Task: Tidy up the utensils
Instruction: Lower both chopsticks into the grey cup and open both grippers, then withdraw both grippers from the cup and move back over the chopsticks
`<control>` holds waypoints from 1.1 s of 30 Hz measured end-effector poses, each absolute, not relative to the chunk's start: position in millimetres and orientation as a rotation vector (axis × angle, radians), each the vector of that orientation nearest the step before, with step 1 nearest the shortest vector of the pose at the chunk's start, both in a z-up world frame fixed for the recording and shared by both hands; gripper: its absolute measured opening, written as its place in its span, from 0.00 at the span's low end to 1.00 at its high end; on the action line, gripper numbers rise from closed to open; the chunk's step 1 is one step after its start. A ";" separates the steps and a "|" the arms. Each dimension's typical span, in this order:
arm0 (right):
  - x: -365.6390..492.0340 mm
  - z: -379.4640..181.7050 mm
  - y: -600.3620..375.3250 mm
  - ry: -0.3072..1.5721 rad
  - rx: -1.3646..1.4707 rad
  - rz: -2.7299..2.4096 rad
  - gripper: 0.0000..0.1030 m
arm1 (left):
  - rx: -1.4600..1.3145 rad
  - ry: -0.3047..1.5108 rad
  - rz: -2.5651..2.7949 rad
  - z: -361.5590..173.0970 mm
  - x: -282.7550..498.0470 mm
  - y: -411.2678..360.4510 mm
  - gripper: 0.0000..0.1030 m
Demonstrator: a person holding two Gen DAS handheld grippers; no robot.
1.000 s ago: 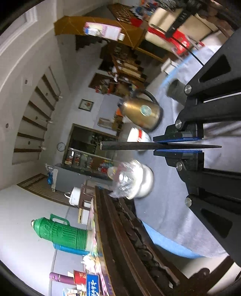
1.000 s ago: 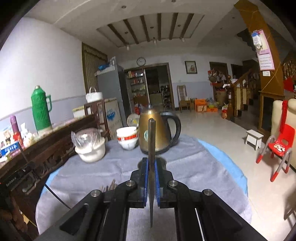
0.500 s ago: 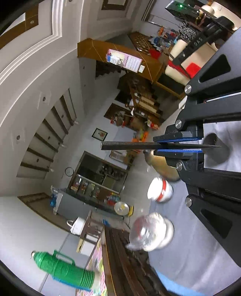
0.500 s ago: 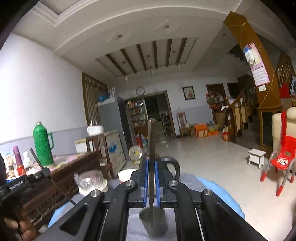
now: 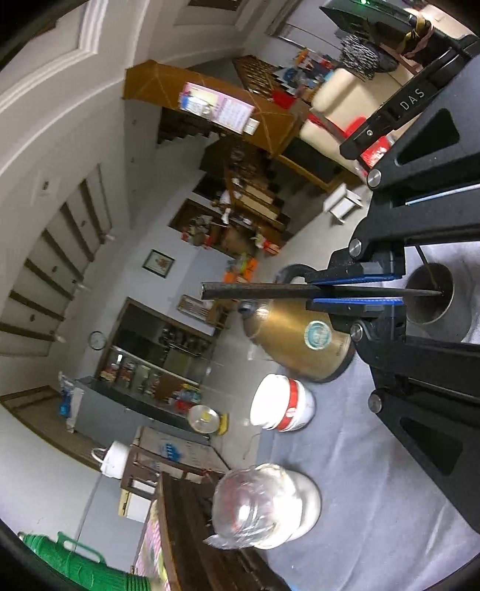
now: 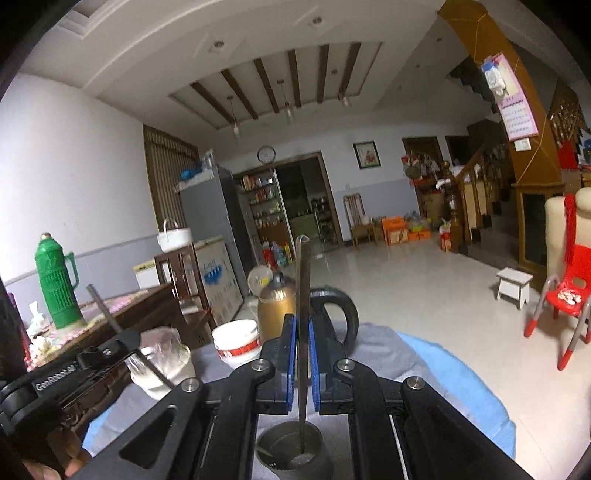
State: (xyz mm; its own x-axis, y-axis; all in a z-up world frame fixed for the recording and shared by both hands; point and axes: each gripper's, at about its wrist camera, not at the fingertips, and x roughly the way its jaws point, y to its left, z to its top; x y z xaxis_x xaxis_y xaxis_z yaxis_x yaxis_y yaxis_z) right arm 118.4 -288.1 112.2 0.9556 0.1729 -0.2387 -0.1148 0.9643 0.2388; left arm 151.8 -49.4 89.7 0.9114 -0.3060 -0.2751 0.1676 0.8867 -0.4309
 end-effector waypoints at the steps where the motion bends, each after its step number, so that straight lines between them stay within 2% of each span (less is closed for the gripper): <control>1: 120.1 108.8 -290.6 0.272 0.225 0.149 0.07 | -0.408 0.360 -0.251 85.3 156.0 -52.7 0.07; 15: 152.5 63.8 -286.8 0.503 0.217 0.189 0.09 | -0.323 0.550 -0.239 47.4 182.6 -78.6 0.07; 17: 155.8 62.0 -287.8 0.538 0.222 0.181 0.09 | -0.318 0.571 -0.236 49.2 183.0 -77.0 0.13; 18: 155.5 62.7 -288.9 0.552 0.226 0.182 0.09 | -0.319 0.568 -0.232 52.5 180.8 -75.3 0.26; 19: 155.0 64.1 -289.6 0.555 0.225 0.179 0.10 | -0.323 0.565 -0.226 55.2 177.4 -72.4 0.45; 21: 148.8 70.7 -291.2 0.549 0.213 0.156 0.16 | -0.345 0.545 -0.217 65.5 164.1 -59.7 0.59; 22: 142.9 75.8 -293.2 0.537 0.210 0.143 0.24 | -0.344 0.536 -0.209 69.9 157.3 -53.9 0.61; 24: 128.3 82.9 -300.3 0.507 0.229 0.132 0.49 | -0.345 0.519 -0.184 75.5 143.9 -39.7 0.64; 25: 121.4 87.2 -304.1 0.489 0.243 0.135 0.74 | -0.347 0.514 -0.172 77.1 136.6 -32.7 0.66; 28: 94.9 92.9 -308.4 0.460 0.239 0.130 0.77 | -0.361 0.498 -0.129 76.2 100.5 -2.7 0.68; 33: 53.1 74.9 -295.7 0.517 0.232 0.196 0.77 | -0.351 0.533 -0.031 47.2 44.5 33.0 0.70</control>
State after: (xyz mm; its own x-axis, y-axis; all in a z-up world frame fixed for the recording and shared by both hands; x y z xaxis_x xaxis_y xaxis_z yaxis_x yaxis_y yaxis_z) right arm 53.1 -295.7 74.9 0.8518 0.2430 -0.4640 -0.1267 0.9552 0.2676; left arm 44.5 33.0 47.2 0.8620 -0.1198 -0.4925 -0.0610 0.9401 -0.3354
